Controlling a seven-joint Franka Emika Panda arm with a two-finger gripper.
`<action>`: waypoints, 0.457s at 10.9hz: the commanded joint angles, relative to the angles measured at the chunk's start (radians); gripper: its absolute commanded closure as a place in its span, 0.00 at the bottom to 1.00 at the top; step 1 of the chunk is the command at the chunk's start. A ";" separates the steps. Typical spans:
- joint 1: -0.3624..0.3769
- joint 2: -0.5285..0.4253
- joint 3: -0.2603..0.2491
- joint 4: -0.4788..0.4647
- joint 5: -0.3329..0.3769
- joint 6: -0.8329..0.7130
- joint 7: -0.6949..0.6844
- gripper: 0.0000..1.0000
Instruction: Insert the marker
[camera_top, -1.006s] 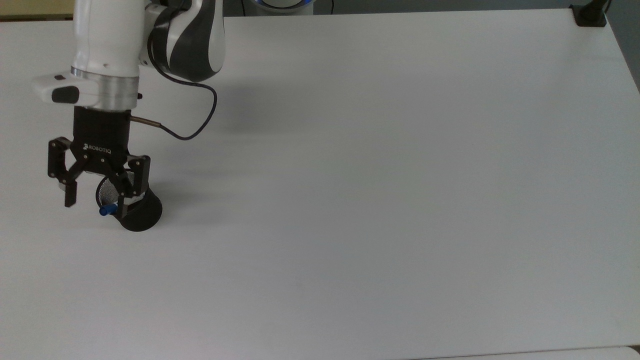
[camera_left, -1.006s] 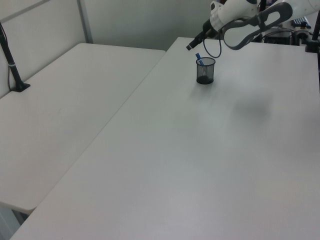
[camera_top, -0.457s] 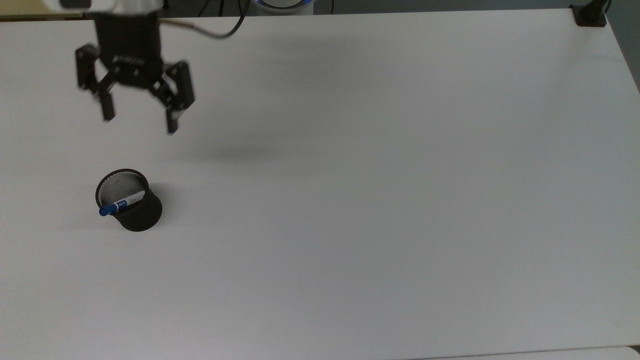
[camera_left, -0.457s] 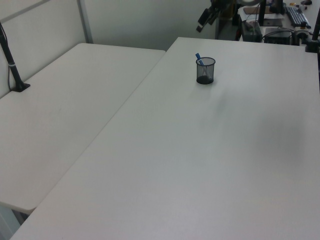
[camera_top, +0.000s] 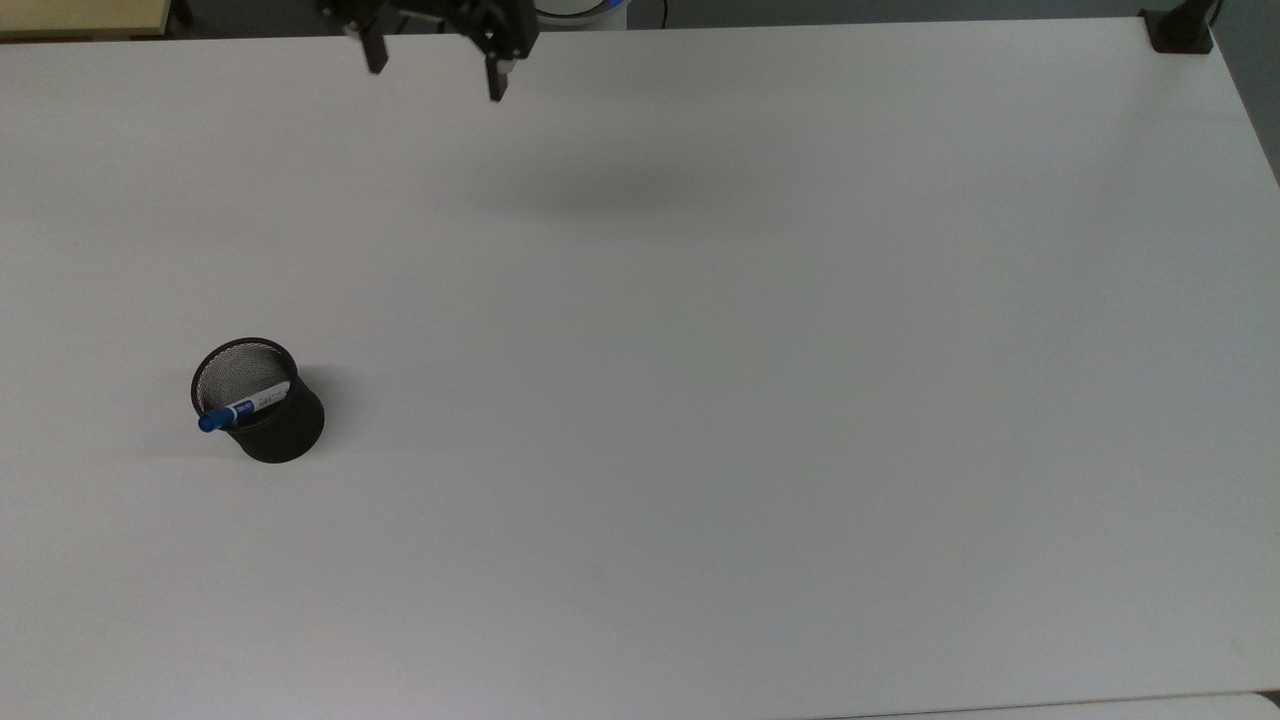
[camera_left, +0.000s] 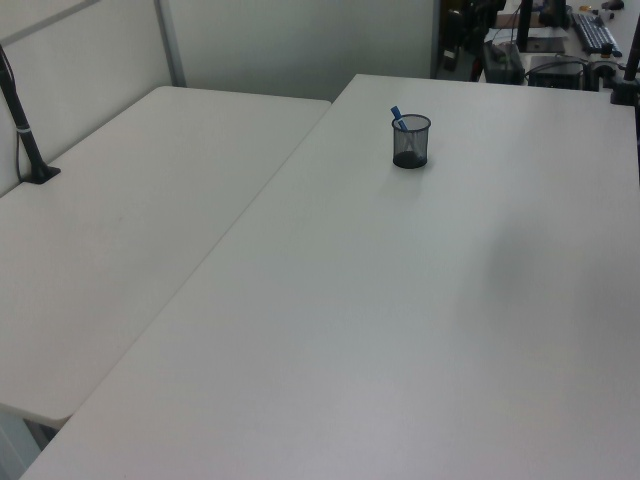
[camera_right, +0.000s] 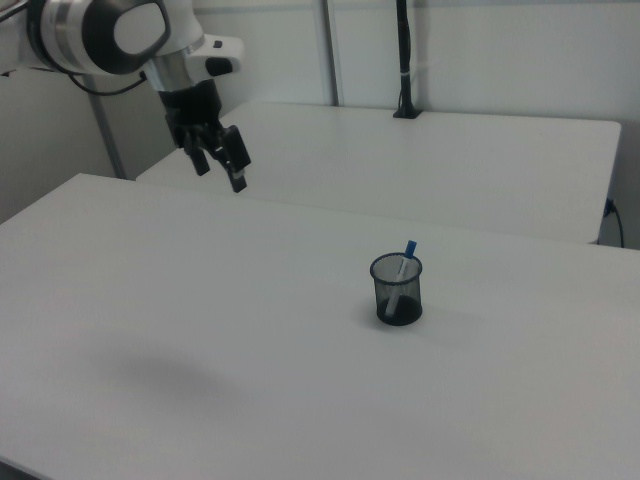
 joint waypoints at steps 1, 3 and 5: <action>0.081 -0.018 -0.071 -0.012 0.023 -0.085 0.018 0.00; 0.081 -0.006 -0.066 -0.013 0.017 -0.073 -0.051 0.00; 0.069 -0.003 -0.065 -0.009 0.014 -0.058 -0.196 0.00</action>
